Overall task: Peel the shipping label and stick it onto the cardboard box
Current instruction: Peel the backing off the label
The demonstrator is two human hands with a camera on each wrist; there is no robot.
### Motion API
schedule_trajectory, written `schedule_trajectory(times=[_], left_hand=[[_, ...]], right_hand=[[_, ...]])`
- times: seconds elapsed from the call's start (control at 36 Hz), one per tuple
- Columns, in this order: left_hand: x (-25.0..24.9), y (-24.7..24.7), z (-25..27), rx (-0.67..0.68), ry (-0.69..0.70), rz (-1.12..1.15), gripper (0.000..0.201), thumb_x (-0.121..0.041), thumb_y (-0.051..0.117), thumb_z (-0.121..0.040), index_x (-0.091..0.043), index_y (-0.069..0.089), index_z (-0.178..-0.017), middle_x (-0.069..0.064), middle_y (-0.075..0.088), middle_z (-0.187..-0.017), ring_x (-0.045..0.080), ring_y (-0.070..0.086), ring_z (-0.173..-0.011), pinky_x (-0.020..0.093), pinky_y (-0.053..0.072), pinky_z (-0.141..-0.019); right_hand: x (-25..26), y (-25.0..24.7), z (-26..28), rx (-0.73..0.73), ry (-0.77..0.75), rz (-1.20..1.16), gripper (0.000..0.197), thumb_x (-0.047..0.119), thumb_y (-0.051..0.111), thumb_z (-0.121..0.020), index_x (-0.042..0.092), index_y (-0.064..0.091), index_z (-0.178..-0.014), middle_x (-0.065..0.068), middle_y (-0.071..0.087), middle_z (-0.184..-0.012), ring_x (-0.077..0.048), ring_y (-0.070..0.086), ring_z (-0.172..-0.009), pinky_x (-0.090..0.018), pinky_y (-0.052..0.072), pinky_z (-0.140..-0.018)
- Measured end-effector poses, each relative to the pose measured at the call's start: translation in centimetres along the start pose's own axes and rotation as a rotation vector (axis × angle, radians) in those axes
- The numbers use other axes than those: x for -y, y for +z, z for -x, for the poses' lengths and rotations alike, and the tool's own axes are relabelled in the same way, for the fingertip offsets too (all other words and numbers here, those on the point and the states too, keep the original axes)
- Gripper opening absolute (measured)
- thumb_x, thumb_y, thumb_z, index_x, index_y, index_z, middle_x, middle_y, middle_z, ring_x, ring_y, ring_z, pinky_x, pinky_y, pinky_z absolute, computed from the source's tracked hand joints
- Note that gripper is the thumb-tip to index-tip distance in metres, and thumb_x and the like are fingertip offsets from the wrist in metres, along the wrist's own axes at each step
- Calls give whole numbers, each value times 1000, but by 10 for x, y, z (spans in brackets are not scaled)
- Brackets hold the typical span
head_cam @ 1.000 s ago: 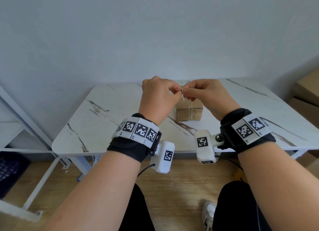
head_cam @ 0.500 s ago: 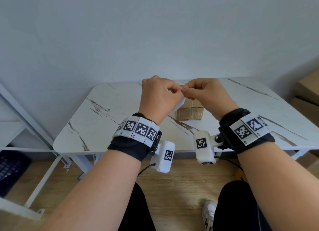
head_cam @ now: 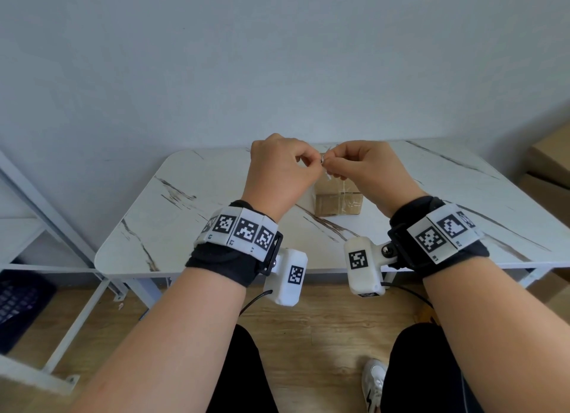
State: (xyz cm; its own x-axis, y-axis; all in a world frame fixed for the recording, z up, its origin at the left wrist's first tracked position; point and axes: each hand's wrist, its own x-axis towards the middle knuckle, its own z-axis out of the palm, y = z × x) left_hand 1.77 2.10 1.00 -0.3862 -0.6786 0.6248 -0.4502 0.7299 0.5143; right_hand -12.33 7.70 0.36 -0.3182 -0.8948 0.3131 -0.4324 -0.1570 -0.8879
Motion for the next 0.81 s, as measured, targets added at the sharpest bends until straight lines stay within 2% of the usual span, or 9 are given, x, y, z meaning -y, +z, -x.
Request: schedule_trajectory(times=[0.08,0.17,0.31,0.5,0.64,0.81], left_hand=[[3,1,-1,-57,95,-118,13,-26,64,-79,-24,74,-70,-9,72,-70,15,60,-82,34,38,-87],[6,3,0,-93,170,-190,12,-26,64,-77,-23,71,-68,-8,70,-68,16,60,-78,31,34,-81],[8,5,2,-124,253,-260,10,-23,64,-76,-23,69,-68,-8,67,-67,17,60,-75,27,29,-78],[7,7,3,-148,345,-354,9,-19,66,-75,-20,70,-67,-8,67,-65,21,61,-72,29,30,-81],[8,8,2,-127,405,-422,12,-19,67,-75,-17,71,-64,-6,67,-62,21,61,-71,30,32,-84],[9,8,2,-115,404,-416,16,-17,63,-75,-15,69,-60,-5,66,-59,21,61,-68,30,33,-84]], right_hand=[[0,0,-2,-17,-3,0,13,16,68,-84,5,73,-81,-9,68,-74,-11,56,-67,-28,48,-71],[1,1,-3,-19,-12,-7,16,18,69,-84,2,73,-81,-11,67,-75,-14,56,-67,-30,48,-71],[1,1,-3,-15,-15,-18,18,17,68,-85,0,71,-80,-10,66,-73,-13,55,-66,-30,48,-71],[1,2,-1,-20,-10,-22,17,16,67,-84,0,71,-79,-9,65,-70,-13,55,-66,-30,48,-70],[2,2,-2,-25,-10,-19,19,14,68,-83,-5,70,-79,-10,64,-70,-13,54,-65,-29,47,-69],[1,2,-2,-10,-16,-9,19,14,69,-82,-4,71,-80,-10,65,-71,-10,55,-64,-26,48,-69]])
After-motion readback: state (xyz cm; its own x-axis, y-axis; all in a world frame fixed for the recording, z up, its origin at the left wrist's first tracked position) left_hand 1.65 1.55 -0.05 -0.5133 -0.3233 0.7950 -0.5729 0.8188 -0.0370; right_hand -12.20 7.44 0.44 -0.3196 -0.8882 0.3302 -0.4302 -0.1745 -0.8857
